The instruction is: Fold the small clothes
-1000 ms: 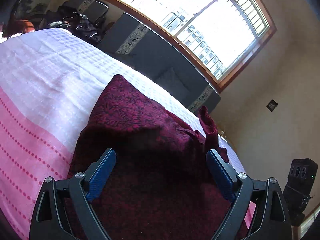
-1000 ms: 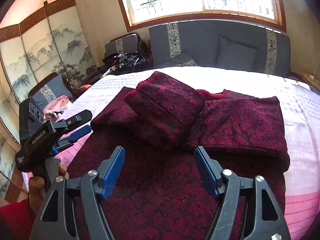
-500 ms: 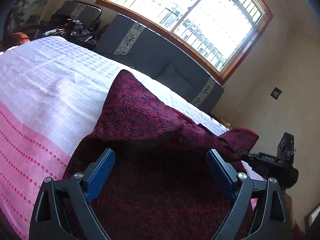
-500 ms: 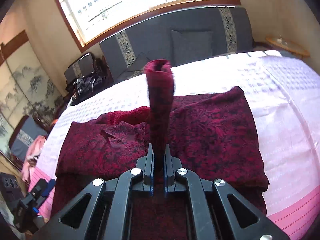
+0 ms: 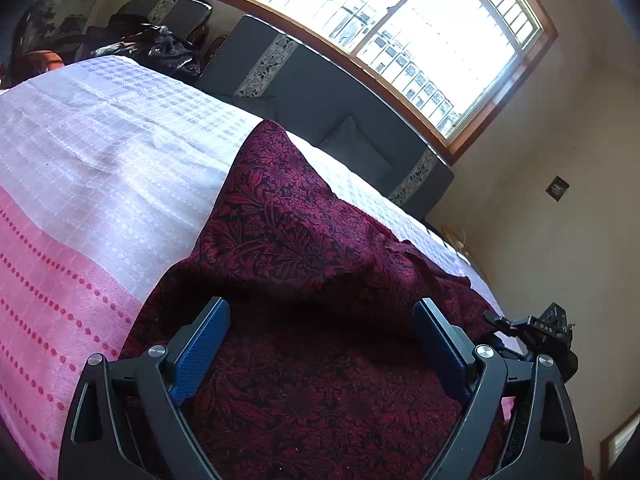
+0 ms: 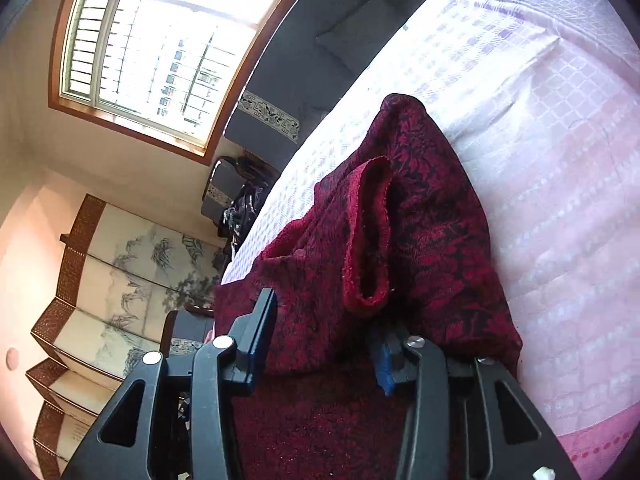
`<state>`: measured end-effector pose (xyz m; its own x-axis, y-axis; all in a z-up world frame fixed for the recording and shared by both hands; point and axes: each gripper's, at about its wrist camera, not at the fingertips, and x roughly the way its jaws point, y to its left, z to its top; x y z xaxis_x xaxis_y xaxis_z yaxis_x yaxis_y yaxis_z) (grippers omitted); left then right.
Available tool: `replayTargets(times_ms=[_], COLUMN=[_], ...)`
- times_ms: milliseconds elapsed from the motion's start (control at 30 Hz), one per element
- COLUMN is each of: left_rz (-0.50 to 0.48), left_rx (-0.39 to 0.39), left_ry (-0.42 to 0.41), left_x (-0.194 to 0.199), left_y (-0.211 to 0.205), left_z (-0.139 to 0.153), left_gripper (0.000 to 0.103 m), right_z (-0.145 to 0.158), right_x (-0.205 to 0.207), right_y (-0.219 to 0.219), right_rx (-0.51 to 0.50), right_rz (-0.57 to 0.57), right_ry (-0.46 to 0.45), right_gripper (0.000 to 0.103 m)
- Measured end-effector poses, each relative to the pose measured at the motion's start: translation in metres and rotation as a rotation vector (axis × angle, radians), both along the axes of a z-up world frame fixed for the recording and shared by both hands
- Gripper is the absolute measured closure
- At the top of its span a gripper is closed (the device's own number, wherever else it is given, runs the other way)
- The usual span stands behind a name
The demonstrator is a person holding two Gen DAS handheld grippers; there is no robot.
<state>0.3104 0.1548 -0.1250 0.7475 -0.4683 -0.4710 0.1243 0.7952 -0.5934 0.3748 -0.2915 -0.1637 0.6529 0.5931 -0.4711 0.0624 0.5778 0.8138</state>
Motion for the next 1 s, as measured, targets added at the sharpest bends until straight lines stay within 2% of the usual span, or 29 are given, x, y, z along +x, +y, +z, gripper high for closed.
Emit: replayTargets(times_ms=[33,100,233,300,400,600,767,833,900,967,1000], left_rz=[0.007,0.028,0.105,0.123,0.115,0.106,0.11,0.11,0.11,0.107,0.099], left_rx=[0.009,0.014,-0.024,-0.04,-0.021,0.006,0.015,0.018,0.011,0.007,0.011], left_ry=[-0.003,0.009,0.047,0.058,0.058,0.073,0.084,0.09,0.095,0.099,0.1], left_x=[0.0,0.0,0.001,0.0,0.001,0.004,0.006,0.006,0.007,0.007,0.007], left_y=[-0.001,0.001,0.016,0.02,0.016,0.011,0.01,0.01,0.012,0.013,0.013], left_z=[0.001,0.0,-0.007,-0.01,-0.009,-0.009,-0.009,-0.01,-0.011,-0.012,-0.012], left_gripper=[0.011,0.011,0.011,0.011,0.011,0.011,0.011,0.011,0.011,0.011,0.011], right_z=[-0.001,-0.004,0.01,0.017,0.017,0.013,0.002,-0.002,0.002,0.011,0.016], right_x=[0.009,0.019,0.031,0.033,0.032,0.03,0.033,0.03,0.02,0.0,-0.013], right_y=[0.003,0.012,0.057,0.069,0.056,0.035,0.025,0.019,0.01,-0.001,-0.005], right_rx=[-0.045,-0.072,-0.063,-0.121,-0.176,-0.232,-0.218,-0.16,-0.105,-0.069,-0.077], right_rz=[0.006,0.011,0.121,0.136,0.095,0.098,0.082,0.075,0.044,0.006,-0.008], right_ry=[0.044,0.069,-0.001,-0.021,-0.027,-0.028,0.011,0.029,0.025,0.003,0.0], right_gripper=[0.095,0.095,0.095,0.095,0.095,0.093,0.089,0.088,0.084,0.065,0.063])
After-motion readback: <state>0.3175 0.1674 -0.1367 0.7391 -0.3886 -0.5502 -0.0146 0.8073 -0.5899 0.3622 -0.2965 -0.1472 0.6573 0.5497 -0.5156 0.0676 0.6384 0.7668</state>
